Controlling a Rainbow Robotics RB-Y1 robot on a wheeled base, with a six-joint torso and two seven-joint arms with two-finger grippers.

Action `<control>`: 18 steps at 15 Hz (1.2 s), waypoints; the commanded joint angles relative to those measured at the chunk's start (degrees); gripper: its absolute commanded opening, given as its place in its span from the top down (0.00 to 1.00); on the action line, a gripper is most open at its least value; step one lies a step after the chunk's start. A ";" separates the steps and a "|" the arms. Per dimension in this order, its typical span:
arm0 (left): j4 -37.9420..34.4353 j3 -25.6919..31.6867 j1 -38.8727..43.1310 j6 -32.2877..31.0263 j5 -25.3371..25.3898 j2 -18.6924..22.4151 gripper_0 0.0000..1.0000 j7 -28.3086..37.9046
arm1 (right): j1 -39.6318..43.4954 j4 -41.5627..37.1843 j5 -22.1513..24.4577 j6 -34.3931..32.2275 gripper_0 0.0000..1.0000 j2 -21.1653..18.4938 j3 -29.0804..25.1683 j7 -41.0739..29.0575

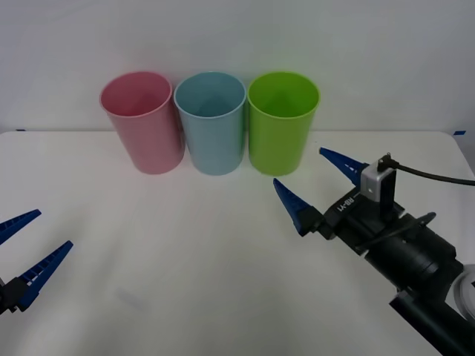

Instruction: Grasp the object on the table and drop it into the matching bin: aluminum can to the light blue bin, PET bottle to the pink bin.

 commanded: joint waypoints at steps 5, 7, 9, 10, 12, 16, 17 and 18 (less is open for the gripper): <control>0.00 0.00 0.00 0.00 0.00 0.00 0.00 0.00 | 14.07 -2.42 -2.89 -18.04 0.00 4.55 -15.69 4.57; 0.00 0.00 0.00 0.00 0.00 0.00 0.00 0.00 | 16.89 -2.33 -4.21 -23.49 0.00 7.19 -20.35 8.26; 0.00 0.00 0.00 0.00 0.00 0.00 0.00 0.00 | 19.70 -1.54 -6.59 -28.41 0.00 8.86 -24.39 11.87; 0.00 0.00 0.00 0.00 0.00 0.00 0.00 0.00 | 20.58 -0.57 -8.08 -30.88 0.00 9.12 -25.89 13.45; 0.00 0.00 0.00 0.00 0.00 0.00 0.00 0.00 | 21.81 2.51 -11.59 -35.88 0.00 9.30 -28.79 17.76; 0.00 0.00 0.00 0.00 0.00 0.00 0.00 0.00 | 21.11 10.68 -17.13 -43.44 0.00 9.30 -31.51 25.14; 0.00 0.00 0.00 0.00 0.00 0.00 0.00 0.00 | 20.84 12.09 -17.84 -44.67 0.00 9.30 -31.95 26.46; 0.00 0.00 0.00 0.00 0.00 0.00 0.00 0.00 | 20.49 14.20 -18.45 -46.70 0.00 9.30 -32.74 27.51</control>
